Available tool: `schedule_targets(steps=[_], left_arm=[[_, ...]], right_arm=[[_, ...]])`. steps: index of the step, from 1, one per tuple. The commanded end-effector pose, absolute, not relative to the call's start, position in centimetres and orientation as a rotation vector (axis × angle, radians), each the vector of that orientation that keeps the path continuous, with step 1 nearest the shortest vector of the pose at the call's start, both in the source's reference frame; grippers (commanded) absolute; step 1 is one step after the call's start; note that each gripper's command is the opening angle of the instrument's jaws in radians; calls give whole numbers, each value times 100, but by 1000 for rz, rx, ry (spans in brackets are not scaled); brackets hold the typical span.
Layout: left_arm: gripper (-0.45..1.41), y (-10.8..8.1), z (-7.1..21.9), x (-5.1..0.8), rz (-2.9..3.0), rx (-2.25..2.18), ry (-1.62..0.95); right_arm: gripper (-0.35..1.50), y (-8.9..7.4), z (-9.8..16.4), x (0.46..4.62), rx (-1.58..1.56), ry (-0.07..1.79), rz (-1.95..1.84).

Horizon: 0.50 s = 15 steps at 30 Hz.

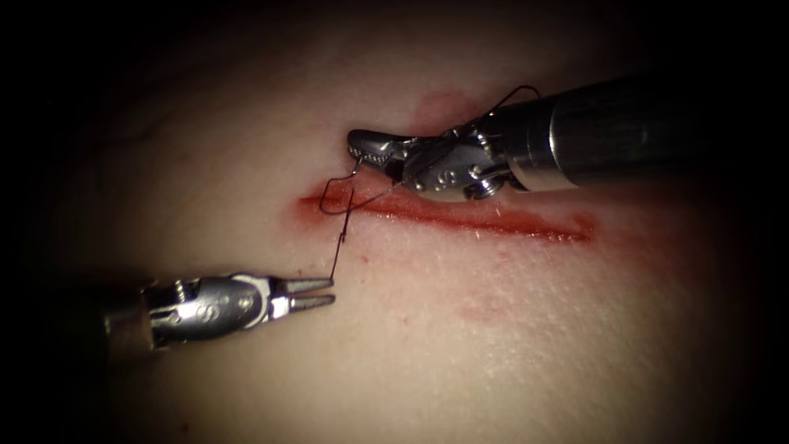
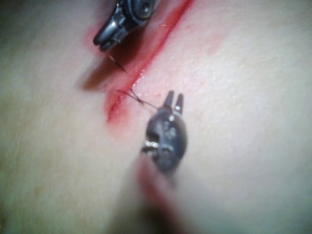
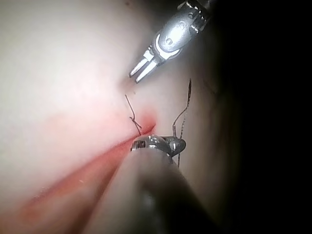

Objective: Wound Closure
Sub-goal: Use the right gripper to pass the needle through the top of the cut.

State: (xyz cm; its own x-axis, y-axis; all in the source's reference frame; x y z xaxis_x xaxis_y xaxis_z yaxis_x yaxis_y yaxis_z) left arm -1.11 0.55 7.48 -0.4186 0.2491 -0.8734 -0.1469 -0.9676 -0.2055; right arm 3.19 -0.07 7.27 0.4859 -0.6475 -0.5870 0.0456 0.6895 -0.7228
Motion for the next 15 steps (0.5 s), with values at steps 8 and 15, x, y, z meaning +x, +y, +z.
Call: schedule_targets(steps=[8,15], left_arm=[[-35,55,758,-128,2454,-1546,-149],[-31,86,767,-157,2439,-1516,-147]], right_arm=[[-35,-4,742,324,-713,979,-460],[-35,-9,746,324,-718,977,-463]])
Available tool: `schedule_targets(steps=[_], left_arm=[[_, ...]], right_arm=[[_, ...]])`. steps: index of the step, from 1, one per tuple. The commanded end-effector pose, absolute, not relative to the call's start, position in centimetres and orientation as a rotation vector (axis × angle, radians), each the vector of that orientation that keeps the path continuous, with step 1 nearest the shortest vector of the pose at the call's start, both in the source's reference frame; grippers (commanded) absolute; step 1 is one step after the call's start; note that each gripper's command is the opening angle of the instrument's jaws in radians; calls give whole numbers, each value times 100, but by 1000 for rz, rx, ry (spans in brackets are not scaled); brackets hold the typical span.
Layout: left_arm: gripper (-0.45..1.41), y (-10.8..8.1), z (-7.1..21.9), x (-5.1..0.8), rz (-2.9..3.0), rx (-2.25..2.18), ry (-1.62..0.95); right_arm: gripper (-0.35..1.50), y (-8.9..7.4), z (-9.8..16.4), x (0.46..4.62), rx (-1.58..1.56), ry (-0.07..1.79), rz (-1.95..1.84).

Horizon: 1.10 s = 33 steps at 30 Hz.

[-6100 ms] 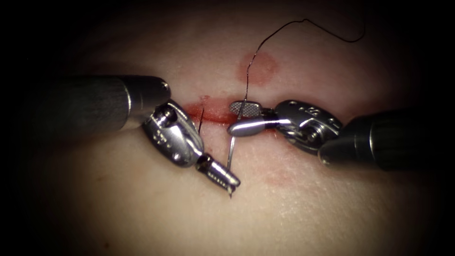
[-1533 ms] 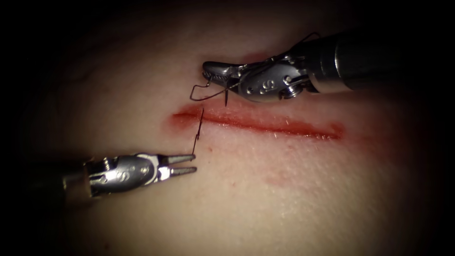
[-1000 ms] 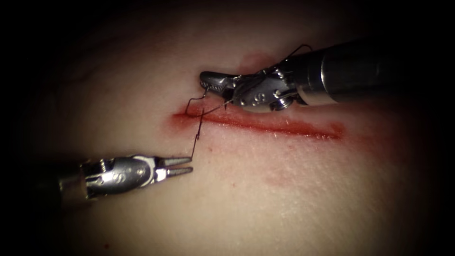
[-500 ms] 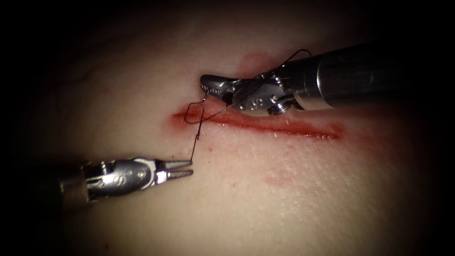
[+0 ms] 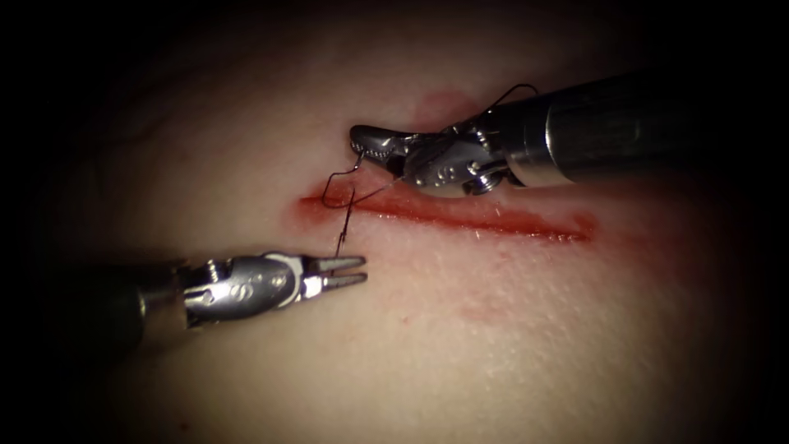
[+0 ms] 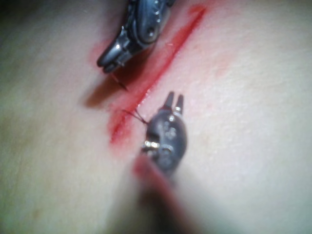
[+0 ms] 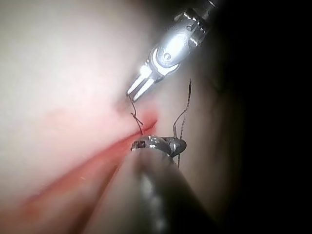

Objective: Wound Closure
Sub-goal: Use the right gripper to pass the needle through the top of the cut.

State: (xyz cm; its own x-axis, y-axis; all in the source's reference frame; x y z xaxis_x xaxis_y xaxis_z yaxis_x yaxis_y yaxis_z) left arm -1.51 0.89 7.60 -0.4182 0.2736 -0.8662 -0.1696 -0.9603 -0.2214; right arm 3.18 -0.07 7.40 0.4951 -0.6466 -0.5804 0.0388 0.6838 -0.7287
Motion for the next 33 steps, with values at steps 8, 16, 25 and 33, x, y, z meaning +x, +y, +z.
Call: schedule_targets(steps=[8,16,25,33], left_arm=[[-32,108,817,-170,2447,-1501,-123],[-32,101,855,-169,2483,-1466,-145],[-32,93,869,-170,2499,-1445,-152],[-33,92,872,-173,2508,-1436,-153]], right_arm=[[-35,-9,747,324,-724,978,-459],[-35,-22,763,323,-723,988,-429],[-35,-34,772,315,-709,988,-400],[-35,-38,775,314,-679,1010,-338]])
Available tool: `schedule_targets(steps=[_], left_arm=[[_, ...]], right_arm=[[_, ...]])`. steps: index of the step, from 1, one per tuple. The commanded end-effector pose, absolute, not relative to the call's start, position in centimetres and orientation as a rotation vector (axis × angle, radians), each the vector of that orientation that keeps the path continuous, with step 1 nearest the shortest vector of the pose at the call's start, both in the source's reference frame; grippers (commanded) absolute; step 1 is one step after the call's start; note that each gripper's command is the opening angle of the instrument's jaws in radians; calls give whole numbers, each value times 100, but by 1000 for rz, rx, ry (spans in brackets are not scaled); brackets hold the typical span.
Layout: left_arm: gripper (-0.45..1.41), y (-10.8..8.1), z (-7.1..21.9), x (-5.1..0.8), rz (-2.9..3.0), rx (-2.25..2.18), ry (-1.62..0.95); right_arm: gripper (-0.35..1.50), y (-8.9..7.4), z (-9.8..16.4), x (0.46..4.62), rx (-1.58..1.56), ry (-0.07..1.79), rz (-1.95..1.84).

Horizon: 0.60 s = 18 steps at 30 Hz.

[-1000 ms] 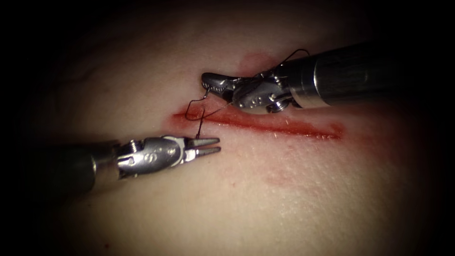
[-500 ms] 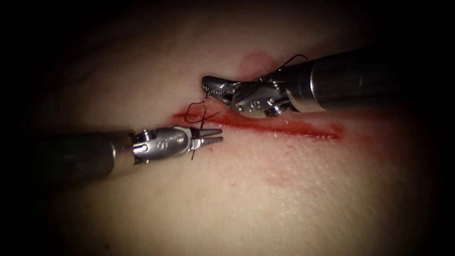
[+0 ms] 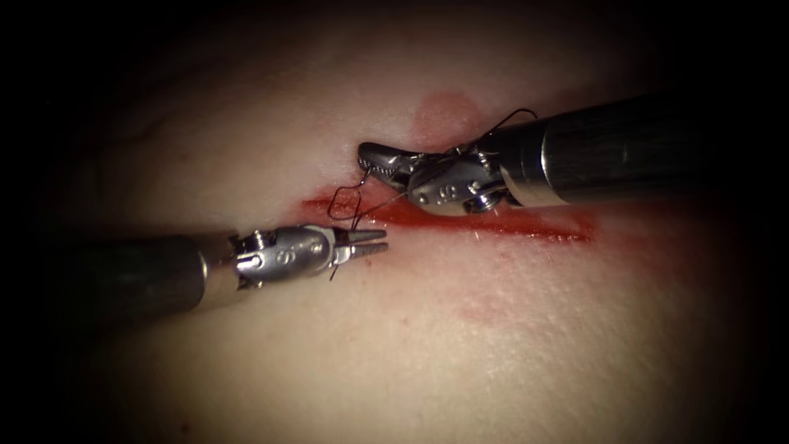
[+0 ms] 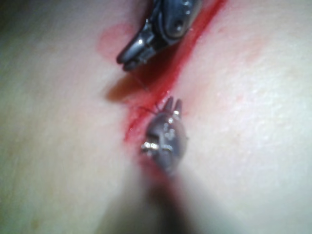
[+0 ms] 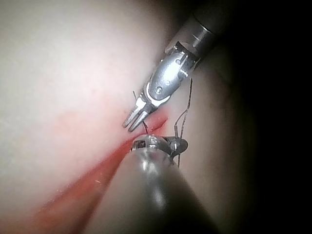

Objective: Wound Closure
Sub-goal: Use the right gripper to pass the needle through the top of the cut.

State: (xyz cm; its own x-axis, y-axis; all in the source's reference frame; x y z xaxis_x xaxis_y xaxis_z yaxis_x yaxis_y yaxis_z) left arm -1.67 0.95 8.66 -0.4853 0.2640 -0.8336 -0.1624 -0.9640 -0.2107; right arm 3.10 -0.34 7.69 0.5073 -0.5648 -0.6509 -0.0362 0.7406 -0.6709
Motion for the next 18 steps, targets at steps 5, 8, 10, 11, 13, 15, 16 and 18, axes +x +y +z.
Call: schedule_targets(steps=[5,8,10,11,13,15,16,18], left_arm=[[-34,89,879,-172,2518,-1419,-168],[-34,85,886,-172,2515,-1412,-170],[-34,84,888,-172,2518,-1410,-170],[-34,81,892,-173,2514,-1403,-174],[-34,80,894,-173,2517,-1401,-174],[-34,78,899,-172,2520,-1394,-177],[-34,76,903,-172,2523,-1389,-182],[-34,76,906,-171,2525,-1380,-185]], right_arm=[[-35,-39,775,312,-611,1039,-254],[-35,-36,775,308,-550,1051,-197],[-35,-35,776,307,-535,1055,-178],[-35,-34,779,305,-516,1061,-155],[-35,-33,781,305,-501,1057,-151],[-35,-33,784,303,-486,1057,-140],[-35,-33,788,302,-475,1055,-135],[-35,-32,790,301,-469,1053,-133]])
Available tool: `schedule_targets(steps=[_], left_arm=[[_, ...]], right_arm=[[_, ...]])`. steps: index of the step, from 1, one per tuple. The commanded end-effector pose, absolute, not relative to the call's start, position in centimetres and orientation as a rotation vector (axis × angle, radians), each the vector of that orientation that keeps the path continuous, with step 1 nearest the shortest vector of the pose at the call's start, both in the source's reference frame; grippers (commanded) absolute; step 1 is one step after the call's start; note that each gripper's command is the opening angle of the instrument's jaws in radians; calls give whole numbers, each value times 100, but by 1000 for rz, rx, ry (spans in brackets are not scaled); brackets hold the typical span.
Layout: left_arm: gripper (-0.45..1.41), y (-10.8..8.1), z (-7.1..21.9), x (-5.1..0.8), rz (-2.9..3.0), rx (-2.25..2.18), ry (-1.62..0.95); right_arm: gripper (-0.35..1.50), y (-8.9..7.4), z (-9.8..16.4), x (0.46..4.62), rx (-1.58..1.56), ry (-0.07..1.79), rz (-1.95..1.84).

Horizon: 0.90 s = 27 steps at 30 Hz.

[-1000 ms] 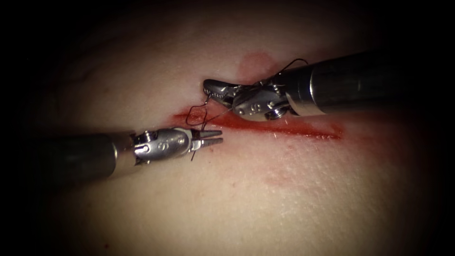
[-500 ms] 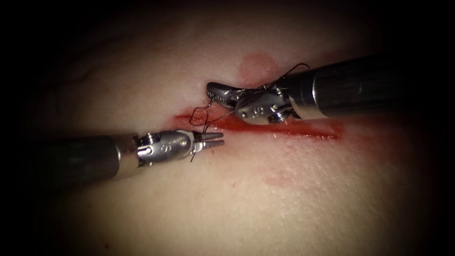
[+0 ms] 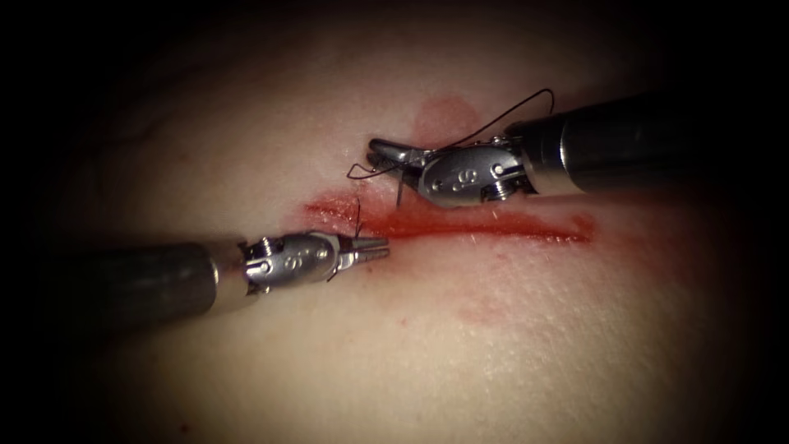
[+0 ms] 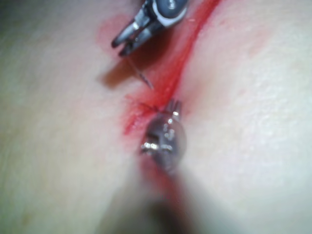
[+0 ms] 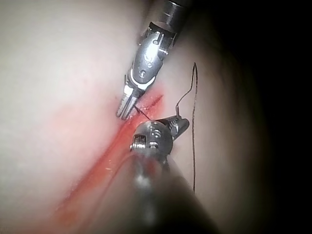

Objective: Wound Closure
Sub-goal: Use the right gripper to pass the needle through the top of the cut.

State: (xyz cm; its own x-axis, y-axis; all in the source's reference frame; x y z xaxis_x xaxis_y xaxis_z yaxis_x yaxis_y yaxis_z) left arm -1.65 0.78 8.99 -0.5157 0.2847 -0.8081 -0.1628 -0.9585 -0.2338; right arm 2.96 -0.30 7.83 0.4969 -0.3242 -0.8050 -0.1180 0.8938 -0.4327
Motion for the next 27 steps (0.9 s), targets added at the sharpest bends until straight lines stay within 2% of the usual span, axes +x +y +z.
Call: schedule_targets(steps=[1,14,20,27], left_arm=[[-34,76,908,-171,2531,-1375,-188],[-34,67,917,-160,2531,-1363,-205],[-34,66,917,-154,2530,-1362,-213],[-34,62,918,-155,2534,-1350,-218]], right_arm=[[-35,-32,791,301,-460,1050,-124],[-35,-53,800,308,-478,1025,-173],[-35,-70,799,326,-497,1022,-223],[-35,-47,786,315,-500,1049,-169]])
